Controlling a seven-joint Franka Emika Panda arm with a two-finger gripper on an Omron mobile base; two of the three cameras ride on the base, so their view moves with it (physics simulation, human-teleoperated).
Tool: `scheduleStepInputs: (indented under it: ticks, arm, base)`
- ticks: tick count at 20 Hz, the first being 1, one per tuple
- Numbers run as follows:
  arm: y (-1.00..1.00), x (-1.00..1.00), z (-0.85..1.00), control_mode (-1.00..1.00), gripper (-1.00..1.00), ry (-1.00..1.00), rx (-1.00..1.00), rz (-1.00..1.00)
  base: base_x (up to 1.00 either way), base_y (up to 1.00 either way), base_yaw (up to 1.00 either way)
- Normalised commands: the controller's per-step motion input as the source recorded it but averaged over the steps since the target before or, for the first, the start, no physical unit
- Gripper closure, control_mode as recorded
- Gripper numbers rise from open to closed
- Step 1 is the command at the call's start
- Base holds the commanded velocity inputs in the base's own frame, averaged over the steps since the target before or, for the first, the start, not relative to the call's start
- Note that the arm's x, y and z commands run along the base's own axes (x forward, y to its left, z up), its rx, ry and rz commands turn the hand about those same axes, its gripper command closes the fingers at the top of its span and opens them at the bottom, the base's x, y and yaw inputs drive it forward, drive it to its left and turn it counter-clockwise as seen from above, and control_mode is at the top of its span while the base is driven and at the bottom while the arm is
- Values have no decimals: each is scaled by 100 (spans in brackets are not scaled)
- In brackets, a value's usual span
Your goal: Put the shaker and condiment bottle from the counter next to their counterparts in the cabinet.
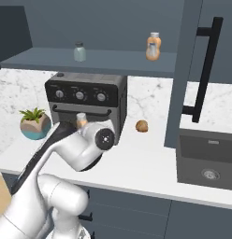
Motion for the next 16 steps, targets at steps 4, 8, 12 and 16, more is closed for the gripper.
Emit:
scheduleStepInputs:
  ticks: [4,8,12,16]
  arm:
    - [0,-25,64,-100,100,0,-27,-47]
    - [0,-20,68,-100,100,0,-31,-48]
    - [0,-11,84,-100,100,-2,-18,-53]
    - [0,-6,94,-100,100,-8,-6,-55]
  base:
    - [0,0,0]
    - [0,0,0]
    - [0,0,0]
    - [0,0,0]
